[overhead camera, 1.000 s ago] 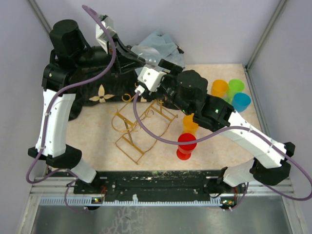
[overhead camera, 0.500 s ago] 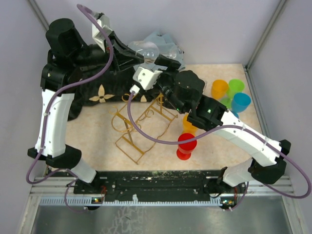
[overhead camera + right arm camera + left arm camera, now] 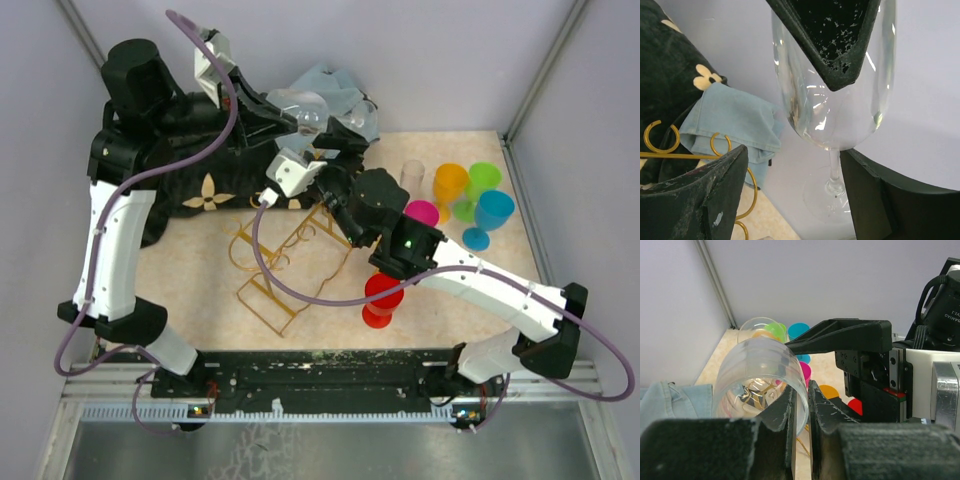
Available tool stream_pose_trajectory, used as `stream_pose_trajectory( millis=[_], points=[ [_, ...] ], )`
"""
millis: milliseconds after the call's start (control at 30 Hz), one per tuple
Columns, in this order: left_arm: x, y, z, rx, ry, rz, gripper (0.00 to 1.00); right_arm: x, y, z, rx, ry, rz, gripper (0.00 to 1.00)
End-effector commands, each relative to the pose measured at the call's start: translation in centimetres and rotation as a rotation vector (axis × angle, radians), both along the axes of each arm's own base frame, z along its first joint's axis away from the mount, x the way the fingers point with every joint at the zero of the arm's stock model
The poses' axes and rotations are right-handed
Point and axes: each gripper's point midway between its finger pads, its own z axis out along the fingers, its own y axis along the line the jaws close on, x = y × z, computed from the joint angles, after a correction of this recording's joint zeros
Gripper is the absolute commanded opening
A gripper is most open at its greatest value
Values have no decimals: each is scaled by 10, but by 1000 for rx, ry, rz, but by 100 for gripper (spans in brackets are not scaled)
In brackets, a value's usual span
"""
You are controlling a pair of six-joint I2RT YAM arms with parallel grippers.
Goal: Take the wine glass off the wine glass rack
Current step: Pick up the wine glass from the wine rack.
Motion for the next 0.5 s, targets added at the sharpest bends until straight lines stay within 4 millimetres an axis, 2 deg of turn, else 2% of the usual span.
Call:
stream_pose_trajectory(
  millis=[0,100,333,467],
  points=[
    [-12,-10,-12,17,59,-87,0,-34,-16,70,186,-188,53,74],
    [-11,-11,-12,16,62,-87,0,-36,-27,78,211,-216,20,74],
    [-8,-13,-16,21,74,-93,0,-43,-38,98,246,-286,-3,73],
    [-6,-14,-18,23,78,-100,0,-45,-31,103,232,-297,24,73]
  ],
)
